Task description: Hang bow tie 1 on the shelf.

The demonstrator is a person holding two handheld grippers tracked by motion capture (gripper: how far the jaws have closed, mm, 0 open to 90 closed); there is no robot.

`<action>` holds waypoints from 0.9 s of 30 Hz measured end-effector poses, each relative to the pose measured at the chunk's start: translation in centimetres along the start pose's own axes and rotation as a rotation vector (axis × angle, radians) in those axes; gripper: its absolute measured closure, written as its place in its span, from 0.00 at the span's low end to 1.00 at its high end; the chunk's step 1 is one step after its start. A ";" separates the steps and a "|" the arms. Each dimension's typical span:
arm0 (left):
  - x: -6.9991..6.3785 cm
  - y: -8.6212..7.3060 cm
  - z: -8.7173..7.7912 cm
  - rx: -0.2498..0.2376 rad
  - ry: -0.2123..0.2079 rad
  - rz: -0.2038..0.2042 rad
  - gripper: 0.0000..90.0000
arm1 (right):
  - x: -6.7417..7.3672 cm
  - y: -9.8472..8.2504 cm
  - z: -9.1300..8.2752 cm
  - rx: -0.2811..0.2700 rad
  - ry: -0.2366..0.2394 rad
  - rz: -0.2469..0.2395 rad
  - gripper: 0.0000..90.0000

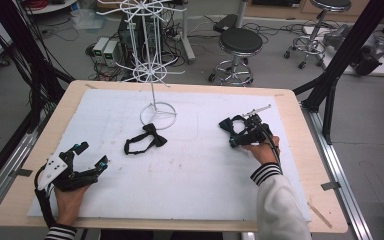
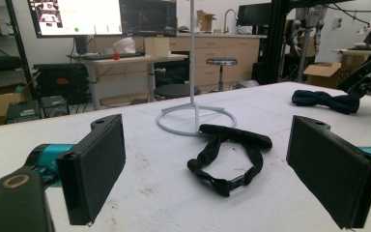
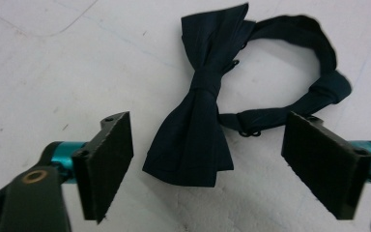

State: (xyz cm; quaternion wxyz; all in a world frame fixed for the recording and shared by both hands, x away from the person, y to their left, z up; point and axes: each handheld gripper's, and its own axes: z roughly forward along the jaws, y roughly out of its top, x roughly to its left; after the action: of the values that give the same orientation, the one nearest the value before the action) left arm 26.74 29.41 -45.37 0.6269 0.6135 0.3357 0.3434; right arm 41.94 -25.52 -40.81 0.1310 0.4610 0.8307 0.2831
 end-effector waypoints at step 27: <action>0.0 0.0 0.0 -0.001 0.000 0.000 0.16 | 0.1 0.0 1.0 0.093 0.021 -0.003 0.96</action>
State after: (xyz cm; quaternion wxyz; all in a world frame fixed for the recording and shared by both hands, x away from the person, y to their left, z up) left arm 26.73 29.40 -45.37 0.6272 0.6133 0.3354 0.3435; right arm 42.40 -25.11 -41.55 0.1014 0.4622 0.8451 0.2489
